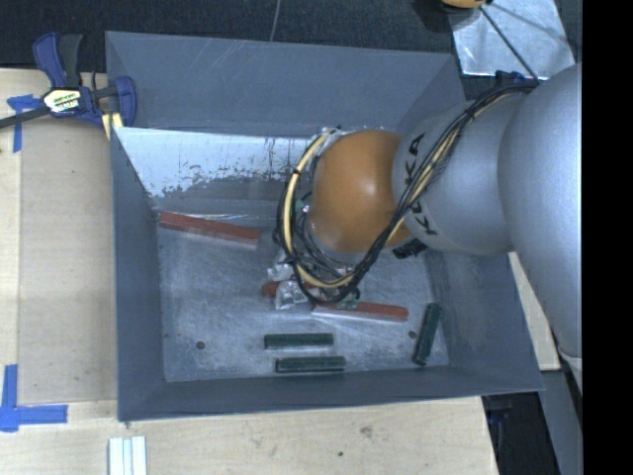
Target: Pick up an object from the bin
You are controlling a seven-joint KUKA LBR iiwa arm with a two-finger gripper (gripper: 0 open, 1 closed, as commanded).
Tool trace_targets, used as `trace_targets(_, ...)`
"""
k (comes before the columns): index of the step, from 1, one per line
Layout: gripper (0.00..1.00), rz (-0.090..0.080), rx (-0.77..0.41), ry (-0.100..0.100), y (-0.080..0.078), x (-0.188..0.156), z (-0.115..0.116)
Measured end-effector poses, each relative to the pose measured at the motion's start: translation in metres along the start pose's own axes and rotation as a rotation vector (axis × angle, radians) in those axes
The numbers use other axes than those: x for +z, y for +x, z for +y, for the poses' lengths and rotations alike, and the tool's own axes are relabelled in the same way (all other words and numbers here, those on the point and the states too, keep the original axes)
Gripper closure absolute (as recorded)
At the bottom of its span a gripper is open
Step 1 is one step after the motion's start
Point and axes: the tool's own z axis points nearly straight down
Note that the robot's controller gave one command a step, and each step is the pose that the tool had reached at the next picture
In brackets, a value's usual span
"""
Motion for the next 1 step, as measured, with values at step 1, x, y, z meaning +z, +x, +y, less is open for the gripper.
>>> trace_targets(1, 1.00, 0.020, -0.044, 0.003, 0.0159, -0.1298, 0.0142)
